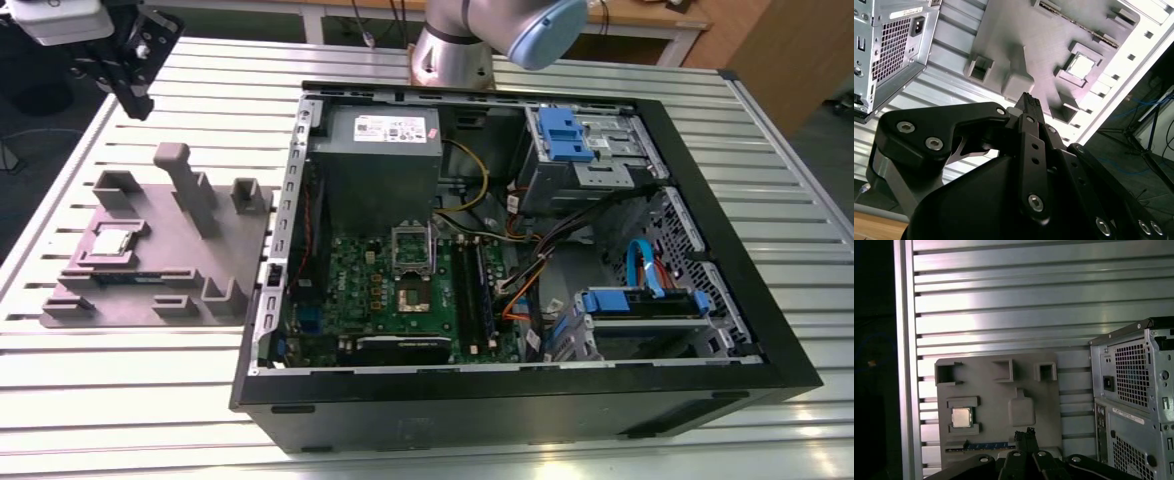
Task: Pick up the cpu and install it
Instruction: 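Reach for the cpu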
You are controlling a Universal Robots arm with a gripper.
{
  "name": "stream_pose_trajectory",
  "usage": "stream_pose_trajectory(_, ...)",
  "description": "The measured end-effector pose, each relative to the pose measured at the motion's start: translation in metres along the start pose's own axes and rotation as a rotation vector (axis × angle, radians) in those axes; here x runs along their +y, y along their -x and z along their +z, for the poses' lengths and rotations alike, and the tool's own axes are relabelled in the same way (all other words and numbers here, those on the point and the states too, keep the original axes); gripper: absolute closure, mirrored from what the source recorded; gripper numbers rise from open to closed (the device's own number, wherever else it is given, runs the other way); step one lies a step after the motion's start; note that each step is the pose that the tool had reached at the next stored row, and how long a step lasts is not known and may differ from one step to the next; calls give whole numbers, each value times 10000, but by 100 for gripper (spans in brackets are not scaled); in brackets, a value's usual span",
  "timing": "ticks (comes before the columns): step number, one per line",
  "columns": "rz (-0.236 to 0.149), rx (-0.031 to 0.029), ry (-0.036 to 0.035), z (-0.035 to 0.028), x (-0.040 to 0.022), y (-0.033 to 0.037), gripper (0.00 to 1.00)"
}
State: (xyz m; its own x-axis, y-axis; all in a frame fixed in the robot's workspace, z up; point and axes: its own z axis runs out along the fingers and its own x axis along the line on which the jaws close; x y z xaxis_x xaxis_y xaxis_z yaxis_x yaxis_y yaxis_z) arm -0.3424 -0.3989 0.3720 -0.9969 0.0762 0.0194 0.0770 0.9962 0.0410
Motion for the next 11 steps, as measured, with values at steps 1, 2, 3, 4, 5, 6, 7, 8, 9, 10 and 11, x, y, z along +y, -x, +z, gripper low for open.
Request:
stream_pose_trajectory(1,0,0,0,1,-1,-8,90)
stream_pose_trajectory(2,0,0,1,2,-1,-13,90)
stream_pose_trajectory(3,-1,-1,1,2,-2,-14,90)
stream_pose_trajectory(4,0,0,0,2,-1,-16,90)
stream_pose_trajectory(5,0,0,0,2,-2,-16,90)
stream_pose_trajectory(6,0,0,0,2,-2,-16,90)
stream_pose_trajectory(7,0,0,0,3,-2,-17,90)
stream_pose_trajectory(8,1,0,0,3,-2,-20,90)
stream_pose_trajectory(9,1,0,0,3,-2,-24,90)
stream_pose_trajectory(10,2,0,1,3,-2,-30,90)
stream_pose_trajectory(11,1,1,0,3,-3,-37,90)
